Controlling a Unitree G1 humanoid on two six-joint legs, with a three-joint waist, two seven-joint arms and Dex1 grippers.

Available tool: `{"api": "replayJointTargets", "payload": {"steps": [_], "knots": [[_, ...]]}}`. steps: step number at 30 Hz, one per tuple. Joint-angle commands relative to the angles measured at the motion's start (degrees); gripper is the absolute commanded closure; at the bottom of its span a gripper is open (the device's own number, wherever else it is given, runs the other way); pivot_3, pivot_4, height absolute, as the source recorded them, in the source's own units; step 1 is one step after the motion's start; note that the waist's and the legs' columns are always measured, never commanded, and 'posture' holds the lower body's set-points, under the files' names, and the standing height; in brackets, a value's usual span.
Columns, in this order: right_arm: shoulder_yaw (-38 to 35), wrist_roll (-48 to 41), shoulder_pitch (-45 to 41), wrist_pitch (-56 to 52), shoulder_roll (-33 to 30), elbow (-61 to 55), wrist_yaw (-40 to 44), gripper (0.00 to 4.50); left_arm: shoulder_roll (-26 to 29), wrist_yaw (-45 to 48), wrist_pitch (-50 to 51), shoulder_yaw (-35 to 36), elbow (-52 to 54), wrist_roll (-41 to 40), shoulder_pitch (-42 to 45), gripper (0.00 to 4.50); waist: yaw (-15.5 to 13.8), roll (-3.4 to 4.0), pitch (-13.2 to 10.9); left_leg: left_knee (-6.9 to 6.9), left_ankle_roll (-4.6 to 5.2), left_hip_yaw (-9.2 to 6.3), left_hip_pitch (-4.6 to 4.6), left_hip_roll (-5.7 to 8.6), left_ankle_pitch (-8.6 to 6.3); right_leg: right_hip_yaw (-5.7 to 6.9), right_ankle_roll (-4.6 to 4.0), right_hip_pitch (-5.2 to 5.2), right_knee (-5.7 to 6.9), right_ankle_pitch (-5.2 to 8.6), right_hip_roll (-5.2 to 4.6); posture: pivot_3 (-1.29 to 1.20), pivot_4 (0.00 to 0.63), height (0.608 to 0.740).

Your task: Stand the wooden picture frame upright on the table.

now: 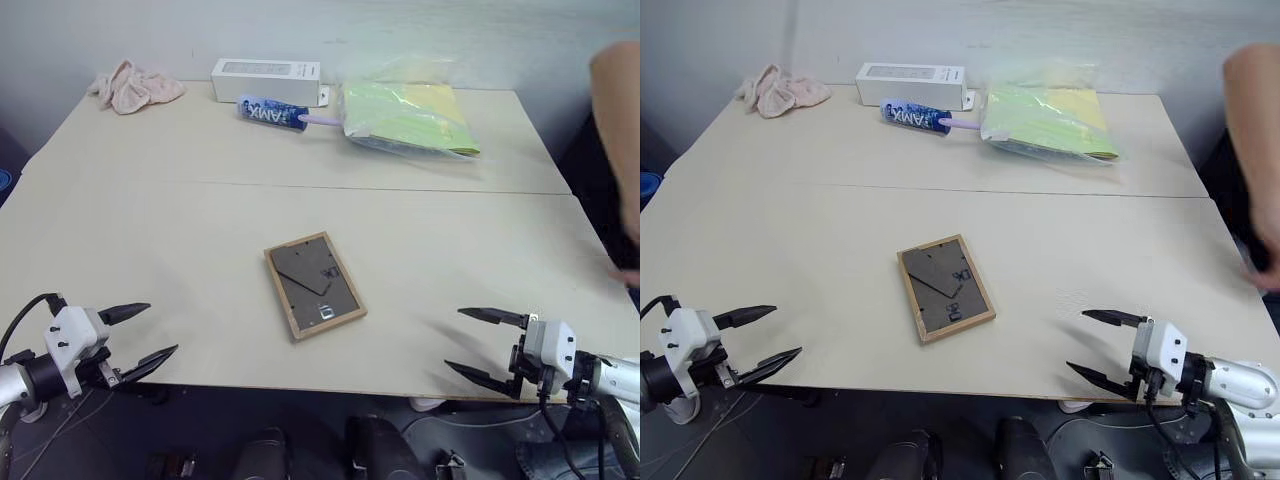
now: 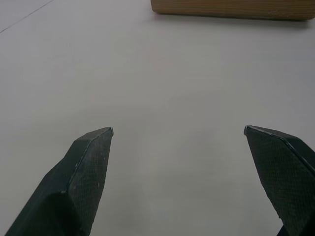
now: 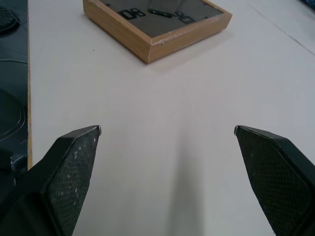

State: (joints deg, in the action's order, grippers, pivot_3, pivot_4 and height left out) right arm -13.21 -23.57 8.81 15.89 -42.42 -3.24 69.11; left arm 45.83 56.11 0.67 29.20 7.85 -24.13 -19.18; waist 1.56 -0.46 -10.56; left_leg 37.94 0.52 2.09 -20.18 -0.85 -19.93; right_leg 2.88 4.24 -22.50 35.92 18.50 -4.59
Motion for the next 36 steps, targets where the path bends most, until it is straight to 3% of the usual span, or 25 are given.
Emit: {"api": "replayJointTargets", "payload": {"steps": [1, 5, 7, 10, 19, 21, 36], "knots": [[1.31, -0.34, -1.62, 0.55, 0.57, 0.22, 0.33, 0.01, 0.17, -0.84, 3.04, 0.28, 1.17, -1.21, 0.82, 0.0, -0.01, 0.0, 0.0, 0.0, -0.03, 0.01, 0.0, 0.0, 0.02, 0.0, 0.0, 0.0, -0.01, 0.0, 0.0, 0.0, 0.15, 0.74], [3.61, -0.94, -4.19, -1.71, 0.95, -0.67, -0.04, 0.01, 0.33, -1.99, 7.44, -1.14, 3.02, -2.18, 3.19, 0.0, -0.07, 0.0, 0.0, 0.03, -0.04, 0.01, 0.0, 0.0, 0.03, 0.0, 0.01, 0.01, 0.02, -0.01, -0.01, 0.0, 0.15, 0.74], [7.77, 1.73, -10.45, -5.51, 2.61, -0.37, -2.92, 0.38, -0.93, -5.95, 10.57, -6.53, 4.81, 0.27, 8.74, 0.19, -0.06, 0.01, 0.0, 0.04, -0.11, 0.0, -0.02, 0.0, 0.06, 0.02, 0.01, 0.01, 0.02, -0.01, 0.0, 0.0, 0.15, 0.74], [13.36, 9.03, -19.57, -6.89, 6.44, 3.43, -7.87, 1.3, -3.55, -12.72, 17.93, -15.79, 6.48, 4.95, 17.01, 0.93, -0.02, 0.02, 0.0, 0.18, -0.25, 0.0, -0.02, 0.03, 0.21, 0.02, 0.04, 0.03, 0.09, -0.14, -0.01, 0.0, 0.15, 0.74], [20.08, 16.49, -30.3, -5.49, 12.93, 11.31, -13.34, 4.47, -8.3, -16.29, 26.71, -27.45, 5.92, 8.03, 27.02, 3.83, -0.01, 0.01, 0.0, 0.24, -0.29, 0.1, -0.42, 0.01, 0.23, 0.14, 0.05, -0.31, 0.18, -0.16, 0.14, 0.0, 0.15, 0.74], [21.14, 16.89, -30.6, -5.7, 13.52, 11.1, -13.18, 4.5, -9.92, -16.4, 26.68, -28.79, 5.62, 7.74, 28.49, 4.38, -0.05, 0.01, 0.0, 0.31, -0.26, 0.1, -0.42, 0.01, 0.24, 0.14, 0.09, -0.26, 0.19, -0.19, 0.13, 0.0, 0.15, 0.74], [22.59, 14.75, -24.82, -17.53, 12.28, -2.89, -13.18, 4.5, -14.82, -16.87, 26.09, -33.13, -1.39, 10.85, 35.75, 4.38, -0.17, 0.01, 0.0, 0.48, -0.27, 0.08, -0.32, 0.01, 0.27, 0.11, 0.11, -0.22, 0.49, -0.2, 0.12, 0.0, 0.15, 0.74]]}}
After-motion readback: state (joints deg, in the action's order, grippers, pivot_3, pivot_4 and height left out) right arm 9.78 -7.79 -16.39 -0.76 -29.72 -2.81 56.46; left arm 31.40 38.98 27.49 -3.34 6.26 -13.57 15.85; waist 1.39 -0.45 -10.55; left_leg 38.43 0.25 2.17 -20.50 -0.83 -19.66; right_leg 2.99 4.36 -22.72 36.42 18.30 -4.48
